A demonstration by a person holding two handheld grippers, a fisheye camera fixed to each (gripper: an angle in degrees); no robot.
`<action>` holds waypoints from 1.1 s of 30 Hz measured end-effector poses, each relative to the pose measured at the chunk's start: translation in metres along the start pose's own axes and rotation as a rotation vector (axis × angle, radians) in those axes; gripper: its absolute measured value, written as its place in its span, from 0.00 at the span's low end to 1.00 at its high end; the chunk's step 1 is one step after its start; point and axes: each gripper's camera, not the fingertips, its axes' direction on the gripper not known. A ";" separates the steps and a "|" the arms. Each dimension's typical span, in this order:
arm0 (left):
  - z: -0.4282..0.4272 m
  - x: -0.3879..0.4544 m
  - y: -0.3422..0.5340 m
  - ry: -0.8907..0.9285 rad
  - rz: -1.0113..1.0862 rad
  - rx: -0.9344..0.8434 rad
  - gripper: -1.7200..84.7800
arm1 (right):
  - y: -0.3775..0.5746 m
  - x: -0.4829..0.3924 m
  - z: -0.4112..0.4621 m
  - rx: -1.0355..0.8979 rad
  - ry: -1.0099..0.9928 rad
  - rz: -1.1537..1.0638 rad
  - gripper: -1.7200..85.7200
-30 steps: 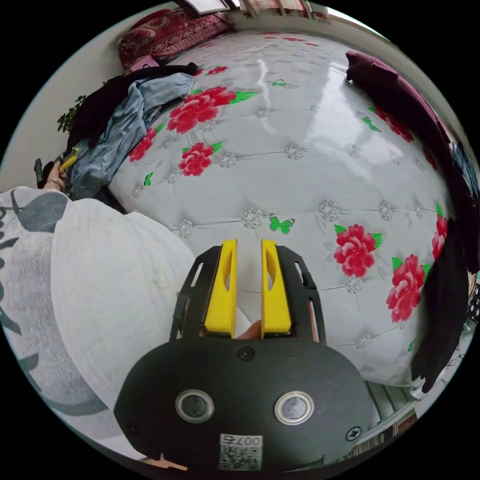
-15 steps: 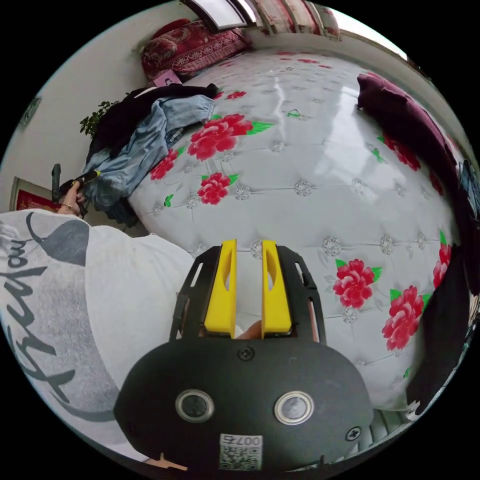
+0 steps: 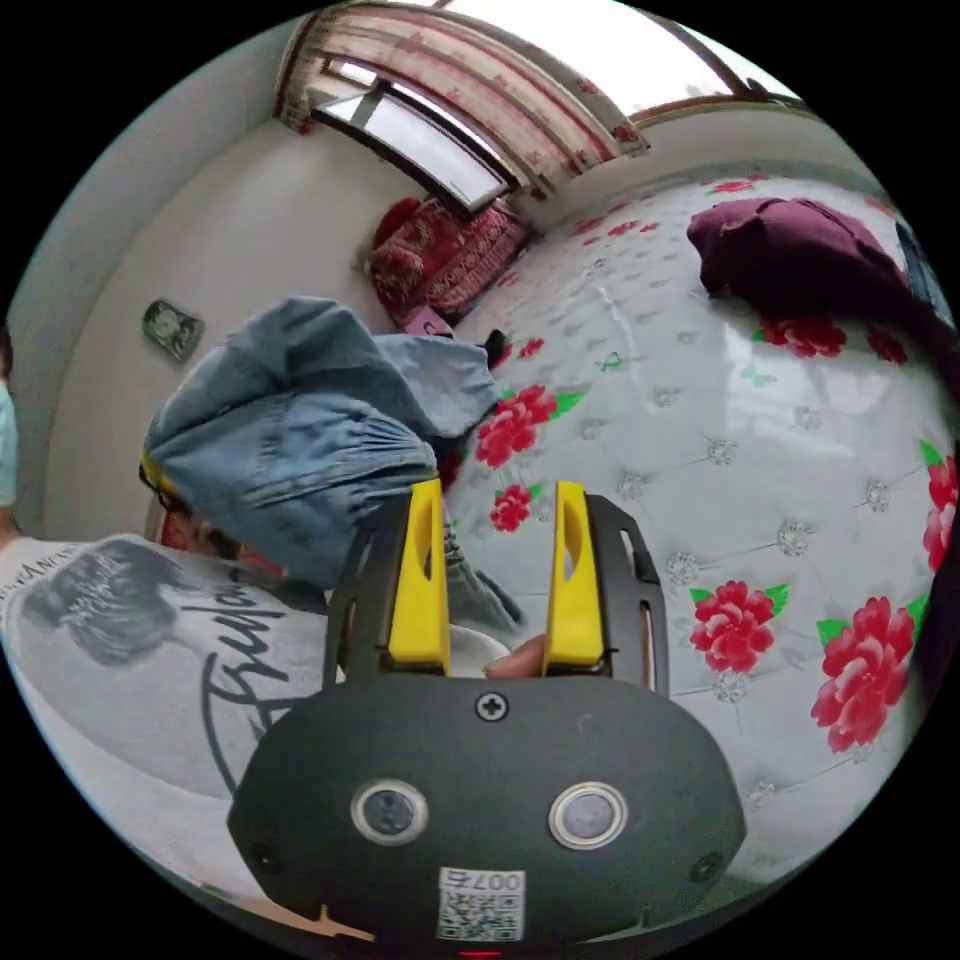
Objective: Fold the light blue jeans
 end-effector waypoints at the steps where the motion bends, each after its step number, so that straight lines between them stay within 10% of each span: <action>1: 0.007 0.007 -0.005 0.049 0.037 -0.004 0.01 | 0.004 0.009 -0.024 0.061 -0.082 0.038 0.16; 11: 0.087 -0.010 -0.079 0.287 0.129 -0.061 0.01 | 0.075 0.019 -0.151 0.134 -0.457 0.024 0.15; 19: 0.121 -0.024 -0.168 0.546 0.169 0.125 0.01 | 0.078 -0.087 -0.294 0.621 -0.410 -0.337 0.11; 22: 0.061 -0.049 -0.176 0.336 0.149 0.264 0.01 | 0.063 -0.163 -0.313 0.699 -0.256 -0.518 0.09; 29: -0.115 -0.181 -0.071 -1.116 -0.496 0.117 0.02 | -0.029 -0.231 -0.163 0.326 -0.255 -0.553 0.12; 33: -0.161 -0.203 0.032 -1.091 -0.782 0.090 0.06 | -0.021 -0.183 -0.033 0.023 -0.062 -0.382 0.13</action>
